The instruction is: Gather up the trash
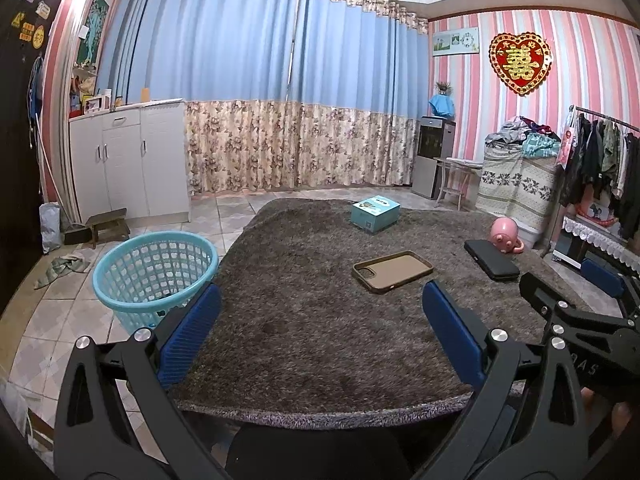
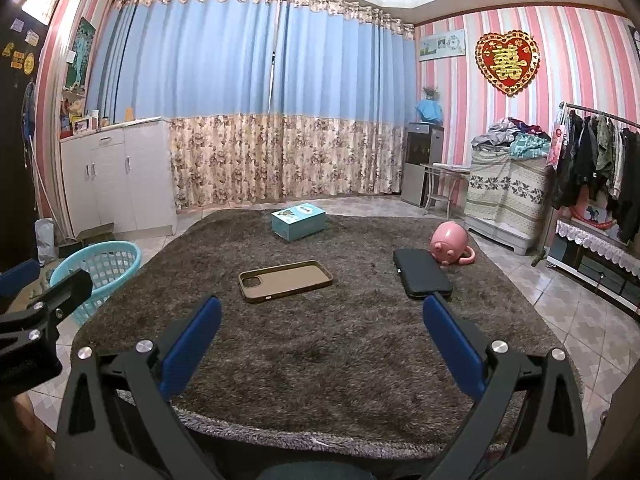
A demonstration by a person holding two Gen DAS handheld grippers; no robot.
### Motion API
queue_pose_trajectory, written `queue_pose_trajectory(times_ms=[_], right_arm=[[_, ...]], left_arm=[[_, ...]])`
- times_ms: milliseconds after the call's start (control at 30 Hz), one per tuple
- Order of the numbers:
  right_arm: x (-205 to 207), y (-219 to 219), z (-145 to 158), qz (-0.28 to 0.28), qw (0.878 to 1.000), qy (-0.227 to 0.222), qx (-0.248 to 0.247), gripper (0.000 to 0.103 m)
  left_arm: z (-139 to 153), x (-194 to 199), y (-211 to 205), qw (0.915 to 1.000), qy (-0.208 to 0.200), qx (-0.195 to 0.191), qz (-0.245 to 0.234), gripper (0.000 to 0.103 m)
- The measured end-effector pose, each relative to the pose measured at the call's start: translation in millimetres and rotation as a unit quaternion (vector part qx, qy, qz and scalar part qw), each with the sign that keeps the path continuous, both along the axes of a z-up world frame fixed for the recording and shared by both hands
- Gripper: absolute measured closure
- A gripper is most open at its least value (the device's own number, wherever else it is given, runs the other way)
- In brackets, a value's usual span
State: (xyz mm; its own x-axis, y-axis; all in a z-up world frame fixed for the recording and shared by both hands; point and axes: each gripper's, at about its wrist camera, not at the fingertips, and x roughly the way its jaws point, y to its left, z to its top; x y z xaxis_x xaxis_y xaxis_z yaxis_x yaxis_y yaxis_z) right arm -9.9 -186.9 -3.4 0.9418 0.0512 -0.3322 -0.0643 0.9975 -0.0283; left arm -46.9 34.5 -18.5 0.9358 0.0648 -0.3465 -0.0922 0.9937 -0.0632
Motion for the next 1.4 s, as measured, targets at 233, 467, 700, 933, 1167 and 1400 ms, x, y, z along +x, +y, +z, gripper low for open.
queue_pose_trajectory(times_ms=[233,467,700,933,1167,1400], right_arm=[[1.8,-0.3,-1.9,0.0,1.0,0.003,0.003,0.004],[1.7,-0.4,-1.8,-0.007,1.0,-0.001,0.004,0.005],[1.3,-0.1,-2.3,-0.014,1.0,-0.002,0.001,0.005],[0.1,-1.0,-1.5,-0.013,1.0,0.0,0.003,0.005],[0.7,-2.3,-0.8,-0.014,1.0,-0.001,0.005,0.004],[0.8,-3.5,-0.7,-0.016,1.0,-0.001,0.005,0.004]], left_arm=[[-1.5,1.0,0.9,1.0,0.001,-0.001,0.001,0.006],[-2.7,0.7,0.3,1.0,0.0,-0.002,-0.005,0.006],[-5.1,2.2,-0.9,0.9996,0.001,-0.001,-0.027,0.005],[-5.4,2.2,-1.5,0.9997,-0.001,-0.002,-0.025,0.006],[-4.5,2.6,-1.5,0.9997,-0.001,-0.002,-0.025,0.006],[-4.5,2.4,-1.3,0.9997,-0.002,-0.002,-0.024,0.006]])
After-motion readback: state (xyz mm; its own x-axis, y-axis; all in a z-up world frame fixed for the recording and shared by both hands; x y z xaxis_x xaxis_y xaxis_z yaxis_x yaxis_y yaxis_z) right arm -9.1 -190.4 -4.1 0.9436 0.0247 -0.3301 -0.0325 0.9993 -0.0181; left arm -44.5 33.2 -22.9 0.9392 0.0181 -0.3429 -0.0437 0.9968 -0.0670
